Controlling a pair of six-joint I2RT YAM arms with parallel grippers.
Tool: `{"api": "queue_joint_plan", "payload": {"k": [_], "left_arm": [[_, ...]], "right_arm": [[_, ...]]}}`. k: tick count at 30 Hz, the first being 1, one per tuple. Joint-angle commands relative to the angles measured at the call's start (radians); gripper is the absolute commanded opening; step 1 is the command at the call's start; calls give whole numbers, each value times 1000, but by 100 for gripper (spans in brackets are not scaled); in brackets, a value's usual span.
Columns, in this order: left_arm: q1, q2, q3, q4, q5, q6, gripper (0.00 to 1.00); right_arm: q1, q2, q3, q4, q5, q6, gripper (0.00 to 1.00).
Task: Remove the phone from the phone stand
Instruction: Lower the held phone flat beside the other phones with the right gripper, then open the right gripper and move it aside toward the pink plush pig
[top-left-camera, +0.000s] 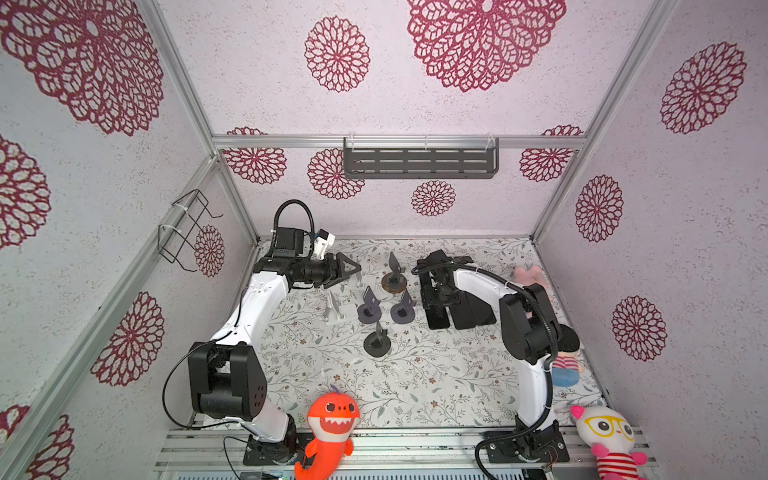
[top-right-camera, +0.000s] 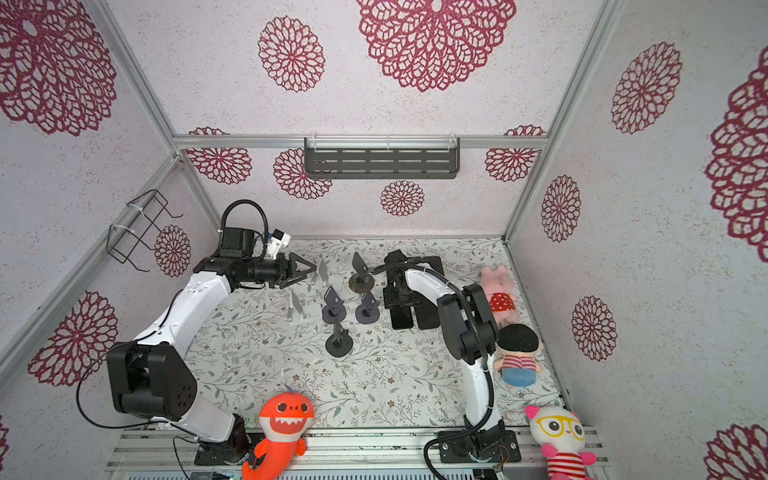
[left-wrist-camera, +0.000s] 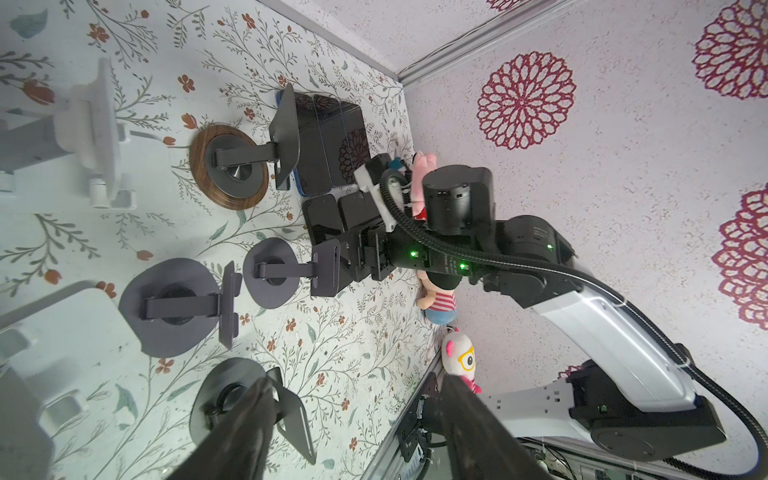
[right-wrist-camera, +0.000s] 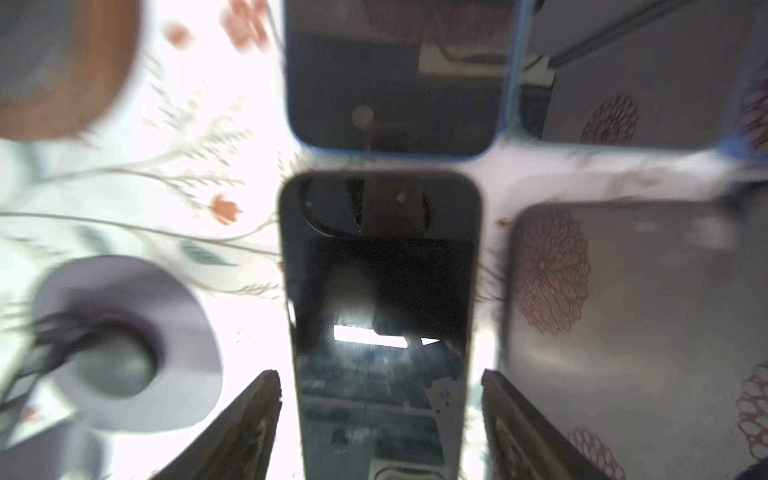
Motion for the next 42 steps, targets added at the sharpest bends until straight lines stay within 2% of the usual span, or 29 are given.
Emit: {"api": "queue_joint_plan", "payload": {"k": [1, 5, 11, 14, 24, 42], "left_arm": [[9, -29, -6, 17, 6, 6, 67], [10, -35, -5, 14, 1, 9, 67], [12, -40, -5, 14, -6, 11, 67], [12, -40, -6, 14, -6, 12, 68], [15, -32, -8, 20, -5, 15, 68], [18, -29, -9, 24, -2, 10, 68]], "right_arm": [[-65, -138, -12, -9, 59, -14, 78], [-193, -186, -71, -30, 135, -68, 74], [-400, -229, -190, 50, 169, -131, 56], [-451, -190, -209, 74, 170, -152, 46], [-466, -50, -218, 155, 156, -166, 43], [-422, -80, -285, 175, 76, -115, 44]]}}
